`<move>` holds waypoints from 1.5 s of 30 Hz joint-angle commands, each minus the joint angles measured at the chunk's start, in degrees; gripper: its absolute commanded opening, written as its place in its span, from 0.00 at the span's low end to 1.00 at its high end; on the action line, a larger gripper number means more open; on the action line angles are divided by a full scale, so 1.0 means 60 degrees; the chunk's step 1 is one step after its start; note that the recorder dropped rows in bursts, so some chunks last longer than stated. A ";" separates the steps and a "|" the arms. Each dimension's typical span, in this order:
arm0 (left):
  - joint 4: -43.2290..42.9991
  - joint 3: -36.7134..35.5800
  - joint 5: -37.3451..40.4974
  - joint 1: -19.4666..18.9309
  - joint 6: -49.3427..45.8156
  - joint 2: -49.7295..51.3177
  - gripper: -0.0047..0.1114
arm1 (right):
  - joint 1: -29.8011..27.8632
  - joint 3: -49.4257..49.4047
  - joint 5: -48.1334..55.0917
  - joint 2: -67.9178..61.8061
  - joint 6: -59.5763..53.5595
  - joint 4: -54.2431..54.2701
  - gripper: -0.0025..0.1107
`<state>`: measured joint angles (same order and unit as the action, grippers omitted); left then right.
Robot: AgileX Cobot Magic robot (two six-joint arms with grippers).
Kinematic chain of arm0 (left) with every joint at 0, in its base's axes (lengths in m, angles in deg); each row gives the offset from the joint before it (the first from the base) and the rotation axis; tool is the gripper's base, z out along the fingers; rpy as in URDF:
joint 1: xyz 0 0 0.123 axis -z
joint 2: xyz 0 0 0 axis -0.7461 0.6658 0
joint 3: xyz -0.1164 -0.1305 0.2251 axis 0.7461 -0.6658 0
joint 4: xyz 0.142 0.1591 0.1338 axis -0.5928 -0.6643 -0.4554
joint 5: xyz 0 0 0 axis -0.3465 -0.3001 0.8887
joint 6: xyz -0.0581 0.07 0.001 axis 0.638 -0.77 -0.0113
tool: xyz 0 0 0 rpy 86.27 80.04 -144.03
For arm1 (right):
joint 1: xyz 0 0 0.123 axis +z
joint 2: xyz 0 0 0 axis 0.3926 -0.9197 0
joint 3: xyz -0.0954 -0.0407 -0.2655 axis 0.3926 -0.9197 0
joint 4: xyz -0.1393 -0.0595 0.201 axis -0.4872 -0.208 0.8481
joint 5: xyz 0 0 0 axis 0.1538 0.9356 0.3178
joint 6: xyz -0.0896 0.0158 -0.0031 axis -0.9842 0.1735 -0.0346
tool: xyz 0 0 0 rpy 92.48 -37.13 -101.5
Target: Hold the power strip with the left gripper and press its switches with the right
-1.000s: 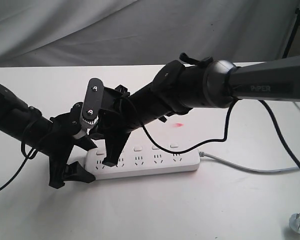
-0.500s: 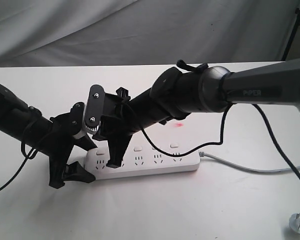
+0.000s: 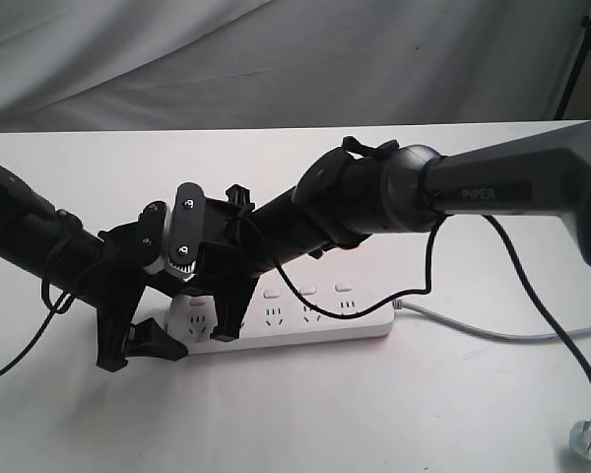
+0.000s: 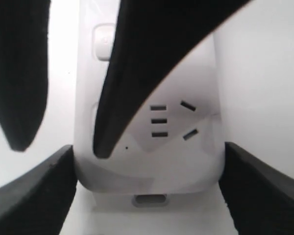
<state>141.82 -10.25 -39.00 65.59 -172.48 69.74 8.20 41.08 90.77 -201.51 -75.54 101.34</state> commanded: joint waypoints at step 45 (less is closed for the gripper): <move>-0.0009 -0.0035 0.0041 0.0048 -0.0025 -0.0005 0.51 | 0.0005 -0.0064 -0.0309 -0.0556 -0.0282 -0.0215 0.26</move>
<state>141.82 -10.25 -39.00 65.59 -172.48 69.74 8.20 41.47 89.71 -203.62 -76.65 101.91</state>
